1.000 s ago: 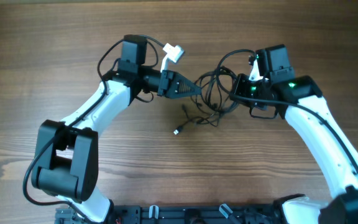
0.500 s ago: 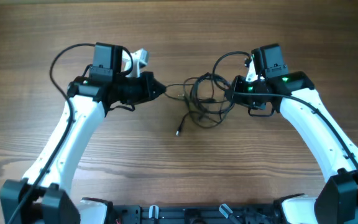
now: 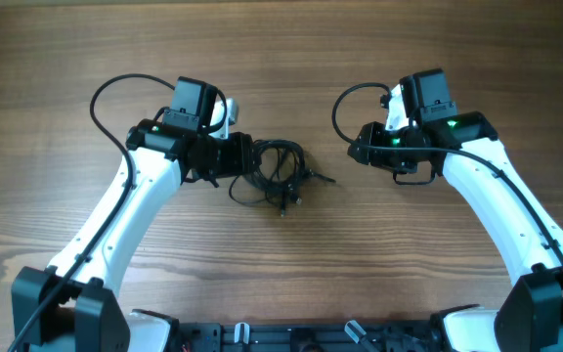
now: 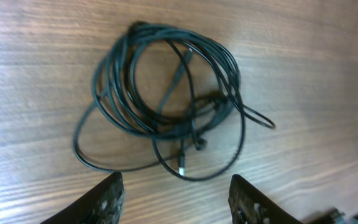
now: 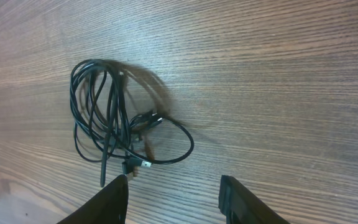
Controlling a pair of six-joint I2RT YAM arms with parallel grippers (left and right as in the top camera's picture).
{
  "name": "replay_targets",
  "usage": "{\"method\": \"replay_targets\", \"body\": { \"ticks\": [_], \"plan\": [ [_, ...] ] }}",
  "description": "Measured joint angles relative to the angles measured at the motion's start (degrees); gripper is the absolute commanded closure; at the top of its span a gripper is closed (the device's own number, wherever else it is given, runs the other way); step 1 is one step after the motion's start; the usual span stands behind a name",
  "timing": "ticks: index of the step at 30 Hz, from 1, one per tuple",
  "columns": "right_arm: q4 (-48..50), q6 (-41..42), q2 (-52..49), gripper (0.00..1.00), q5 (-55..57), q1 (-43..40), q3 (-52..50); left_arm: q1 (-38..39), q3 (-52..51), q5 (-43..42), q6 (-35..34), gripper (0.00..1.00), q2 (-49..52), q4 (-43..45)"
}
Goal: Untangle cables
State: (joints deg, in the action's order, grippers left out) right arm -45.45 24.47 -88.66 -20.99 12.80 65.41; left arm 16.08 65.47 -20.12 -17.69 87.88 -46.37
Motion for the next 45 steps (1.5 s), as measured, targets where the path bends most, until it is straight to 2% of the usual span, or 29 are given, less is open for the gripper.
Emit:
{"method": "replay_targets", "body": {
  "ticks": [6, 11, 16, 21, 26, 33, 36, 39, 43, 45],
  "plan": [
    [-0.33, -0.17, 0.0, 0.51, 0.0, 0.0, 0.0, 0.26, 0.0, 2.34, -4.57, 0.65, 6.16, 4.46],
    [-0.39, -0.22, 0.0, 0.51, 0.0, 0.0, 0.0, 2.8, 0.0, 3.37, -11.82, 0.63, 14.56, 9.03],
    [-0.48, -0.63, 0.0, 0.51, 0.0, 0.0, 0.0, 3.74, 0.0, 9.07, -18.91, 0.66, 17.99, 10.25],
    [-0.66, -0.81, 0.0, 0.51, 0.0, 0.0, 0.0, 3.78, 0.0, 12.55, -20.85, 0.72, 18.14, 10.21],
    [-0.63, -0.81, 0.0, 0.52, 0.0, 0.0, 0.0, 4.79, -0.02, 13.35, -21.62, 0.96, 20.61, 10.4],
    [0.9, -5.84, 0.0, 0.55, -8.11, 0.0, 0.37, 4.92, -0.04, 13.4, -20.9, 0.96, 20.74, 11.89],
    [0.9, -7.69, 0.0, 0.55, -12.22, 0.15, 2.58, 4.87, 0.02, 9.11, -15.32, 0.96, 15.87, 13.51],
    [1.66, -8.07, 0.57, 0.56, -16.9, 0.68, 5.14, 4.9, 0.59, 4.09, -11.58, 0.96, 3.65, 15.65],
    [4.87, -5.75, 2.58, 0.6, -23.19, 1.05, 7.06, 4.87, 2.19, -2.36, -7.28, 0.96, -11.34, 15.93],
    [7.13, -3.5, 2.91, 0.6, -26.23, 1.03, 7.41, 4.9, 2.4, -4.5, -5.9, 0.96, -14.67, 15.21]
  ]
}}
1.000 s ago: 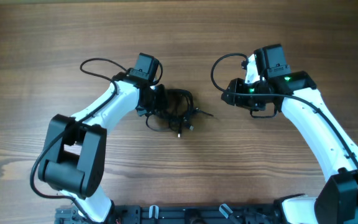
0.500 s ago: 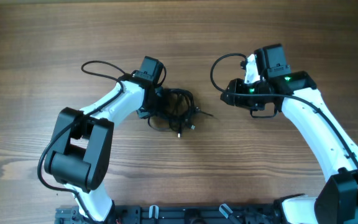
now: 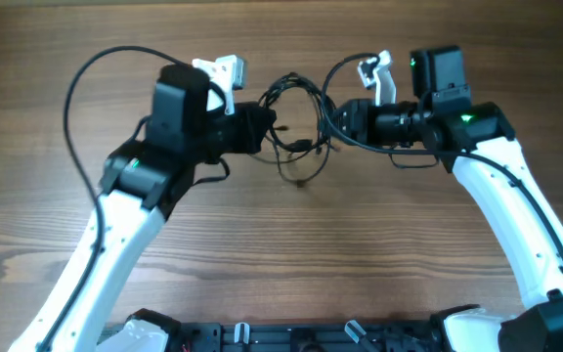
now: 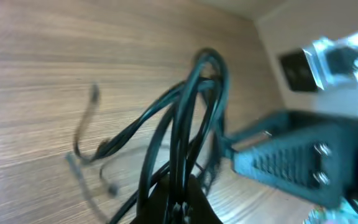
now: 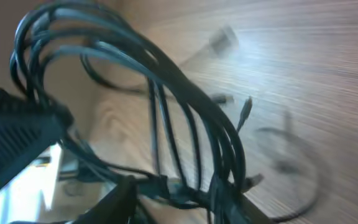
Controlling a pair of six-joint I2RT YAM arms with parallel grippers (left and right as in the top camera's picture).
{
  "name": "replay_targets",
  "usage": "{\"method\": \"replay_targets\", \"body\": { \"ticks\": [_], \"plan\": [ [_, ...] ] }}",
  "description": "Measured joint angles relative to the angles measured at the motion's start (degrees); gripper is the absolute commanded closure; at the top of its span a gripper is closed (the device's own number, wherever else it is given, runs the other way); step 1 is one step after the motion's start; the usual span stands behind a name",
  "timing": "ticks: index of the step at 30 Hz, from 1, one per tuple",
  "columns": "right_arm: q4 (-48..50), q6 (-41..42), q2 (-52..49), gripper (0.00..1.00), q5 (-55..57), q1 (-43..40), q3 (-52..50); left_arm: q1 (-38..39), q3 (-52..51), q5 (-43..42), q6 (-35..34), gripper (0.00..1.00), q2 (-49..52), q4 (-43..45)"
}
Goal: Untangle cables
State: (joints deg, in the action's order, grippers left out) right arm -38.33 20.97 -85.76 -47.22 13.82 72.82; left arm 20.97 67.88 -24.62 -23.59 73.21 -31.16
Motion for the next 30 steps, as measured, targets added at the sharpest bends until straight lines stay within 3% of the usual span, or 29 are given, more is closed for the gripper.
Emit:
{"method": "replay_targets", "body": {
  "ticks": [6, 11, 17, 21, 30],
  "plan": [
    [1.97, 5.16, 0.02, 0.62, -0.81, 2.03, 0.09, -0.02, -0.09, -2.12, 1.09, 0.96, -0.68, -2.47],
    [-0.15, 12.92, -0.04, 0.7, 16.06, 8.26, -0.02, -0.02, -0.09, -2.43, 1.46, 0.96, -0.68, -2.51],
    [-5.99, 17.62, -4.35, 0.72, 31.17, 9.77, -0.37, -0.52, -0.11, -4.04, 0.17, 0.96, -0.81, -2.86],
    [-8.81, 17.44, -8.02, 0.72, 36.44, 7.04, -0.46, -4.96, -0.26, -5.6, -1.86, 0.96, -4.13, -4.04],
    [-9.09, 13.57, -8.09, 0.73, 33.59, 3.85, -0.33, -18.01, -0.85, -9.05, -3.02, 0.96, -13.77, -10.56]
  ]
}}
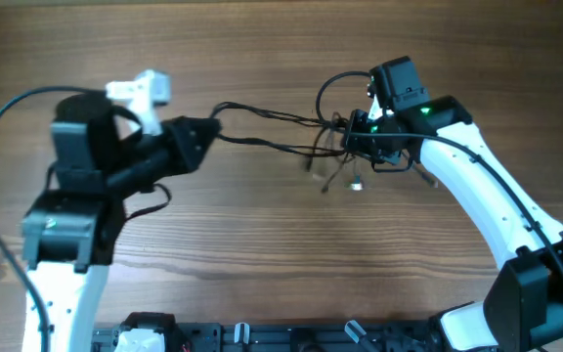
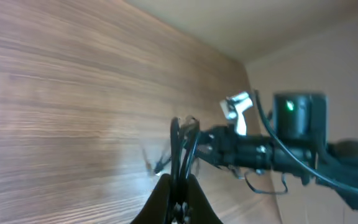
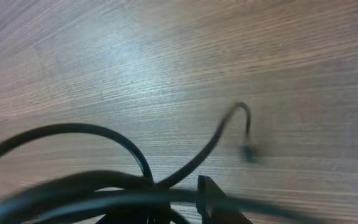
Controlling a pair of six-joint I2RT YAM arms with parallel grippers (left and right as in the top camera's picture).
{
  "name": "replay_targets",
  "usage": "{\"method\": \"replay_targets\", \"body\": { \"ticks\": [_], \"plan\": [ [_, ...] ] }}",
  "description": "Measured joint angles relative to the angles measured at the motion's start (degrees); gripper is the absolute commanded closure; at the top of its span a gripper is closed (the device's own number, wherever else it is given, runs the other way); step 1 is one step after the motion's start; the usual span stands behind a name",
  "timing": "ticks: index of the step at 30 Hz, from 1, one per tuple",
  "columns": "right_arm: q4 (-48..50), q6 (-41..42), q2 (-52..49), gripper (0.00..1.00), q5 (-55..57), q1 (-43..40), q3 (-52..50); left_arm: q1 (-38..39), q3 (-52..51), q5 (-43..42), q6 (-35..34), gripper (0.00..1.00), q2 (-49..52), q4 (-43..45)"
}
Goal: Untangle cables
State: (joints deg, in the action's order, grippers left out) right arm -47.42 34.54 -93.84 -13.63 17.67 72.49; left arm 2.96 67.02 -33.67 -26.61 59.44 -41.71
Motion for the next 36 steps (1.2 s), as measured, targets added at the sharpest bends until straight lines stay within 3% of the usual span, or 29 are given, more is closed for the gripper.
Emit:
{"method": "replay_targets", "body": {
  "ticks": [8, 13, 16, 18, 20, 27, 30, 31, 33, 35, 36],
  "plan": [
    [-2.47, -3.39, -0.02, 0.73, -0.5, -4.42, 0.0, -20.68, -0.02, -0.31, 3.41, 0.96, -3.23, -7.32],
    [-3.26, -3.85, -0.5, 0.73, 5.95, -10.19, -0.35, -26.21, 0.02, 3.1, 7.96, 0.96, -2.34, -7.17],
    [-3.3, -4.02, -0.61, 0.73, 6.67, -12.52, -0.35, -26.25, 0.02, 6.05, 9.86, 0.96, -0.85, -5.97],
    [-1.51, -6.69, -0.72, 0.49, 5.09, -15.06, -0.35, -26.21, 0.0, 5.07, 10.62, 0.96, 0.68, -2.8],
    [0.22, -10.86, -0.76, 0.43, 0.55, -15.43, -0.46, -24.87, 0.02, 2.21, 10.93, 0.96, 1.66, -0.52],
    [5.6, -24.87, -0.76, 0.42, -25.46, -13.75, -0.31, -10.34, 0.11, -18.01, 16.09, 0.96, 8.55, 6.62],
    [5.97, -26.25, -0.74, 0.41, -32.24, -13.75, 0.72, -3.65, 0.11, -20.85, 17.14, 0.94, 12.59, 6.45],
    [6.05, -26.49, -0.74, 0.41, -33.55, -13.75, 0.96, -1.75, 0.13, -20.59, 17.31, 0.91, 14.05, 6.43],
    [6.08, -26.75, -0.68, 0.39, -35.19, -13.75, 1.16, 1.95, 0.13, -18.99, 17.53, 0.71, 17.62, 6.21],
    [5.75, -26.64, -0.68, 0.25, -35.12, -13.75, 1.16, 5.57, 0.13, -14.71, 17.68, 0.48, 20.87, 4.85],
    [5.27, -26.18, -0.68, 0.22, -34.27, -13.75, 1.18, 7.06, 0.13, -11.96, 17.68, 0.44, 22.1, 4.02]
  ]
}}
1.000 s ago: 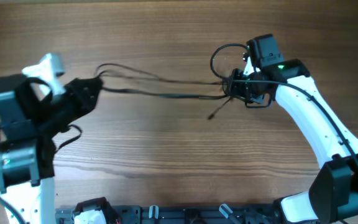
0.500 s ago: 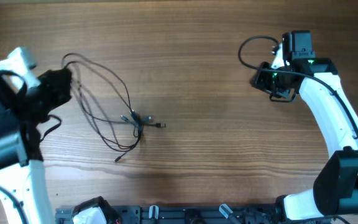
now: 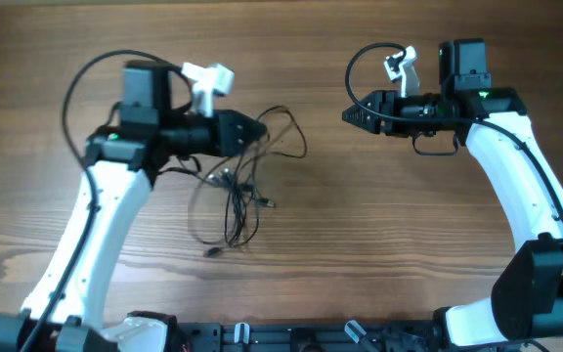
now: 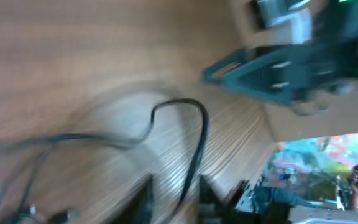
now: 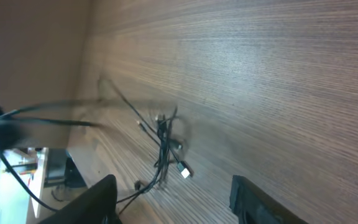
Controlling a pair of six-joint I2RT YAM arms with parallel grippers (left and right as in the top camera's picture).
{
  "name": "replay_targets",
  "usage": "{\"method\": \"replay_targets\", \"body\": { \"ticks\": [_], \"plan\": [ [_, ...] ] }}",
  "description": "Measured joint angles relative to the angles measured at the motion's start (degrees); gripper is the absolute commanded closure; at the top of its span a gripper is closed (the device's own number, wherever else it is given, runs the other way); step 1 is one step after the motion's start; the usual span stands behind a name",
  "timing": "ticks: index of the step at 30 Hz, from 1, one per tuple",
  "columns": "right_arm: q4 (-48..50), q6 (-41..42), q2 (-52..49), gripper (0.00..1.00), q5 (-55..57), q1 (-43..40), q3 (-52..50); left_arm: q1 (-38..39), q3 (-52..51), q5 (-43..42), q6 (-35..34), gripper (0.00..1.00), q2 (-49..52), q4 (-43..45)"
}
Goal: Untangle cables
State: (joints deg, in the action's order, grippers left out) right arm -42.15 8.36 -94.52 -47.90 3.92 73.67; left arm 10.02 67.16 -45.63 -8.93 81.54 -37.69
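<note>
The black cables [image 3: 231,200] lie in a loose spread of strands left of centre, with plug ends showing; the right wrist view shows the cables [image 5: 165,149] with a USB plug [image 5: 184,172]. My left gripper [image 3: 260,129] hovers at their upper edge. In its blurred wrist view the left gripper [image 4: 174,202] has its jaws partly apart, with one cable strand [image 4: 197,137] running between them. My right gripper [image 3: 345,115] is at the upper right, apart from the cables. In its own view the right gripper [image 5: 176,205] is open and empty.
The wooden table [image 3: 360,244] carries nothing else. Each arm's own black wiring loops above its wrist, one wiring loop [image 3: 86,78] on the left arm and another wiring loop [image 3: 365,59] on the right.
My right gripper has let go of the cables and now stands open to the upper right. The cables, then stretched taut between both grippers, now hang slack by the left gripper, whose jaws have parted.
The cables lay as one coiled bundle between two open grippers. Then both grippers were shut on it and held it lifted. Then they were far apart with the strands stretched between them. Now the bundle is spread into loose strands by the left gripper.
</note>
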Motion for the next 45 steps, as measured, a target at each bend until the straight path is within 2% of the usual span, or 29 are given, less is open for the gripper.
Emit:
{"method": "replay_targets", "body": {
  "ticks": [3, 9, 14, 15, 19, 21, 22, 23, 24, 30, 33, 36, 40, 45],
  "plan": [
    [-1.31, 0.63, 0.0, 0.16, 3.39, 0.0, 0.0, 3.61, -0.02, 9.11, -0.85, 0.29, 2.29, -1.31],
    [-3.06, 0.79, 0.02, 0.15, 10.25, 0.0, 0.0, 4.07, 6.47, 22.21, -2.95, 0.31, 2.32, -10.14],
    [-4.09, 0.81, 0.02, 0.13, 14.12, 0.0, 0.0, 4.13, 10.12, 27.87, -2.97, 0.34, 2.29, -15.89],
    [-4.11, 0.81, 0.02, 0.13, 14.58, 0.0, 0.0, 4.26, 10.12, 28.0, -2.4, 0.36, 2.51, -16.76],
    [-4.17, 0.79, 0.02, 0.13, 15.34, 0.0, 0.0, 5.68, 10.23, 27.78, -0.31, 0.59, 6.71, -18.25],
    [-4.68, 0.79, 0.02, 0.13, 15.43, 0.0, 0.0, 6.05, 10.23, 26.73, 0.02, 0.59, 9.99, -18.01],
    [-4.87, 0.79, 0.02, 0.13, 15.45, 0.0, 0.0, 6.12, 10.19, 25.31, 0.15, 0.62, 11.34, -17.55],
    [-5.05, 0.79, 0.02, 0.13, 15.45, 0.0, 0.0, 6.12, 10.16, 23.23, 0.31, 0.93, 12.31, -16.44],
    [-5.05, 0.79, 0.02, 0.13, 15.47, 0.0, 0.0, 6.12, 10.16, 21.55, 0.48, 0.96, 12.57, -15.63],
    [-5.31, 0.79, 0.02, 0.13, 15.58, 0.0, 0.0, 6.01, 11.67, 16.74, 0.72, 0.96, 12.52, -15.02],
    [-5.35, 0.76, 0.02, 0.15, 13.55, 0.0, 0.0, 5.42, 23.06, 16.59, 0.57, 0.96, 11.43, -17.79],
    [-4.57, 0.76, 0.02, 0.16, 9.97, 0.0, 0.0, 5.35, 34.4, 16.55, -0.9, 0.96, 7.63, -16.06],
    [-1.29, 0.79, 0.02, 0.2, 0.0, 0.0, 0.0, 5.35, 47.91, 14.38, -3.96, 0.96, 0.31, -14.88],
    [2.49, 1.4, 0.02, 0.22, -10.34, 0.09, 0.0, 5.05, 54.07, 9.75, -7.48, 0.96, 0.52, -13.42]
  ]
}}
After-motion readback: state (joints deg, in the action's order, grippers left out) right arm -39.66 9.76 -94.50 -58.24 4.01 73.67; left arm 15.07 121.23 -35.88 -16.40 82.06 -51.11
